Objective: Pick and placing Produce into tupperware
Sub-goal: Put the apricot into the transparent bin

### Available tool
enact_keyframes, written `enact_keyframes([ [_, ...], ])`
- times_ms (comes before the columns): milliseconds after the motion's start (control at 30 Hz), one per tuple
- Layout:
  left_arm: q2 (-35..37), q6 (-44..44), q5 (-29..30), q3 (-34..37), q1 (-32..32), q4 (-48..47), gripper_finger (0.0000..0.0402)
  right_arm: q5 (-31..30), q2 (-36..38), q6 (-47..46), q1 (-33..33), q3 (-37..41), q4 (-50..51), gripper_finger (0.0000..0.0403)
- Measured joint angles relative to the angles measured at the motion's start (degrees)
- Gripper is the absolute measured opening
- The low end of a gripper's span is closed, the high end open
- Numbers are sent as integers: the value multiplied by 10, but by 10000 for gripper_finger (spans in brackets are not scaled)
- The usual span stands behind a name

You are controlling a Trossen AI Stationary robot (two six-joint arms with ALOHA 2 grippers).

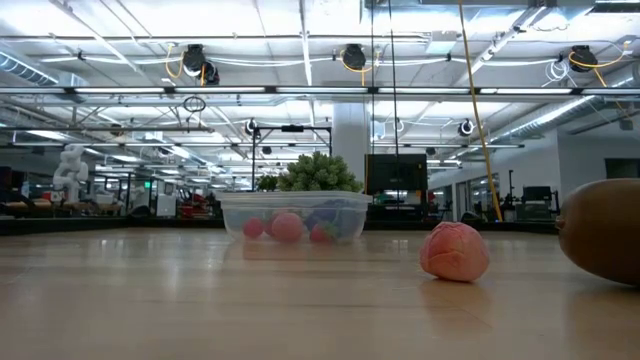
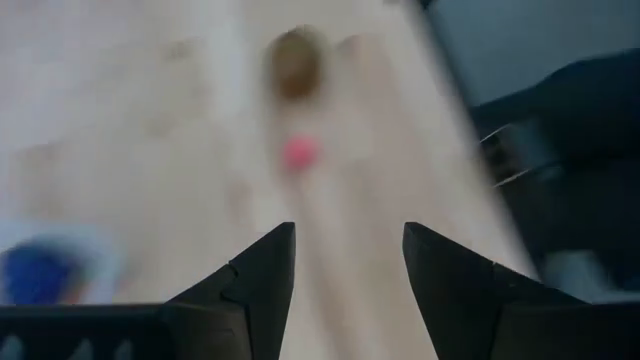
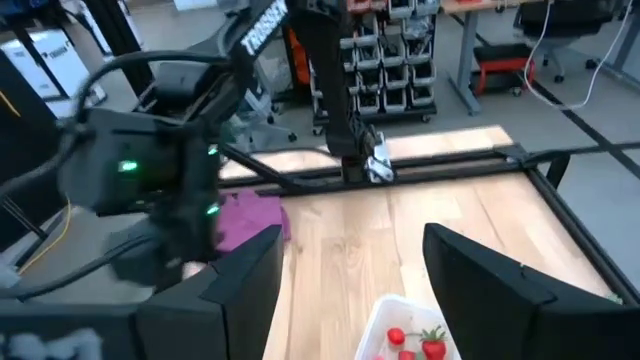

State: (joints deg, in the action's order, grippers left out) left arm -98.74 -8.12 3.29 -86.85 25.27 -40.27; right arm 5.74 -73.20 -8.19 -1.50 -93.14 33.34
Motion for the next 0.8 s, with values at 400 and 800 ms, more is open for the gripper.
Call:
enact_keyframes([
  [400, -81, -101, -111, 0, 4, 158, 191, 0, -29, 6, 0, 1, 1, 231],
  [800, -162, -100, -109, -4, -25, 211, 191, 0, -10, 29, -71, 0, -82, 231],
])
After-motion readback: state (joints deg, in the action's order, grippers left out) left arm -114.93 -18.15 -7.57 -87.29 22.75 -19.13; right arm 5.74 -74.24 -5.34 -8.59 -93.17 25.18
